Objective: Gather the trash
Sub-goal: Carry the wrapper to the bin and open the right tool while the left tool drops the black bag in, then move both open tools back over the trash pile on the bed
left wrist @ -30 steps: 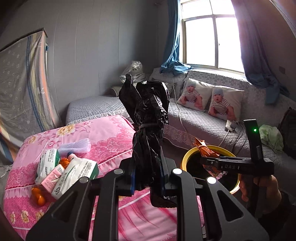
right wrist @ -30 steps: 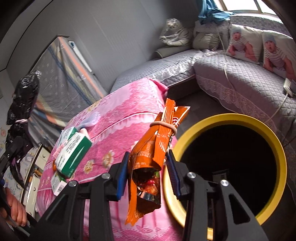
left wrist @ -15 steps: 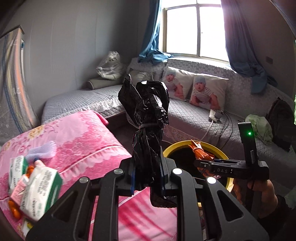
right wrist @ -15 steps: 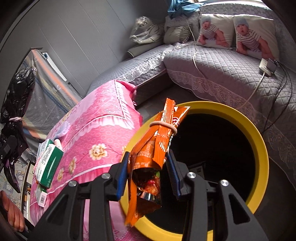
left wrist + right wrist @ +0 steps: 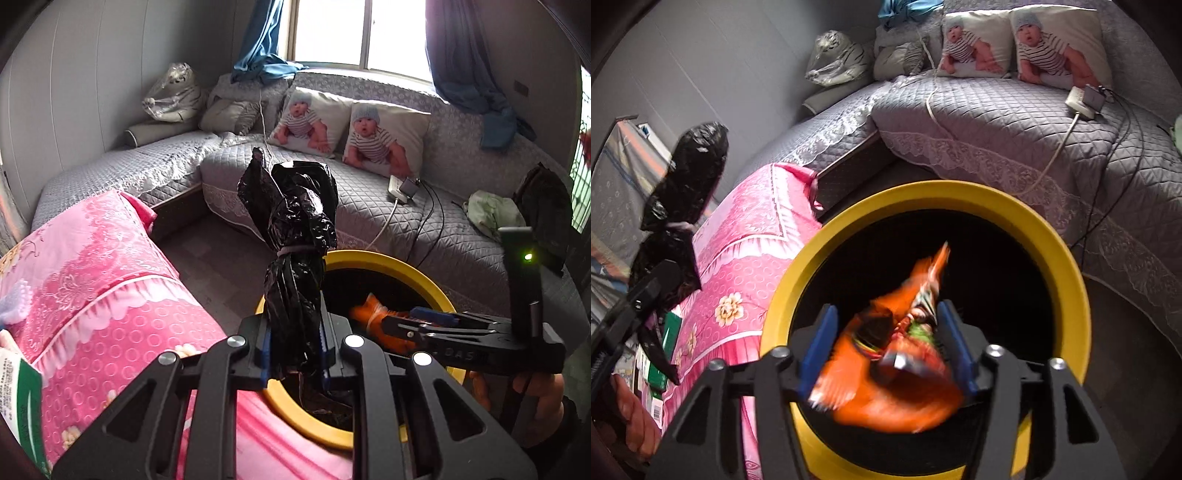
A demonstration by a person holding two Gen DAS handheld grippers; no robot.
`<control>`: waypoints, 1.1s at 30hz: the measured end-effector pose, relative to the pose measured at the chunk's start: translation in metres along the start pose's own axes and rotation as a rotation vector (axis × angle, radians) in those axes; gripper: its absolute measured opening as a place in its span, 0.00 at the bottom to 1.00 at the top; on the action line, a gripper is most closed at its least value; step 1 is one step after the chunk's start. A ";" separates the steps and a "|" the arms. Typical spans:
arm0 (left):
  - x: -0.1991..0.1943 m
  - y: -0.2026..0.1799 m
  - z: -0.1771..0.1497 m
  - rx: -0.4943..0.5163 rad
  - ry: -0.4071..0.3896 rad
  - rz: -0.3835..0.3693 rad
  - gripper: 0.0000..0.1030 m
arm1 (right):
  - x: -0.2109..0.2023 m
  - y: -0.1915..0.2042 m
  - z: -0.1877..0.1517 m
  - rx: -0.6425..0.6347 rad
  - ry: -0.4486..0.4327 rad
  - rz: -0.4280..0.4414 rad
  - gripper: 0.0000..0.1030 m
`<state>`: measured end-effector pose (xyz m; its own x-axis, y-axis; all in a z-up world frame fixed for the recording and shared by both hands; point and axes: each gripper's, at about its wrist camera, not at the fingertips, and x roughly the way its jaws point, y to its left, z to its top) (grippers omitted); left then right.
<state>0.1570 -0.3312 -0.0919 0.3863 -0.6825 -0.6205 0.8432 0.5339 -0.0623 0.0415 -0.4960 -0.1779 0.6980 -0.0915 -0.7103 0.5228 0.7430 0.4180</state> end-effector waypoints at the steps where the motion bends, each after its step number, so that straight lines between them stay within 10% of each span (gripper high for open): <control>1: 0.005 -0.003 0.000 0.002 0.007 -0.007 0.17 | -0.004 -0.005 0.000 0.014 -0.011 -0.003 0.60; 10: 0.043 -0.036 -0.006 0.064 0.051 -0.064 0.20 | -0.060 -0.041 0.005 0.105 -0.164 -0.045 0.66; 15: 0.032 -0.037 -0.012 0.041 -0.010 -0.026 0.88 | -0.079 -0.055 0.007 0.128 -0.218 -0.052 0.72; 24: -0.040 -0.010 -0.011 -0.037 -0.182 0.108 0.92 | -0.084 -0.040 0.008 0.091 -0.250 -0.065 0.75; 33: -0.199 0.069 -0.041 -0.188 -0.469 0.443 0.92 | -0.065 0.078 -0.003 -0.229 -0.193 0.228 0.80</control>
<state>0.1229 -0.1382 -0.0046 0.8379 -0.5012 -0.2162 0.5050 0.8621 -0.0414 0.0353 -0.4303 -0.1006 0.8747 -0.0133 -0.4845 0.2353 0.8856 0.4005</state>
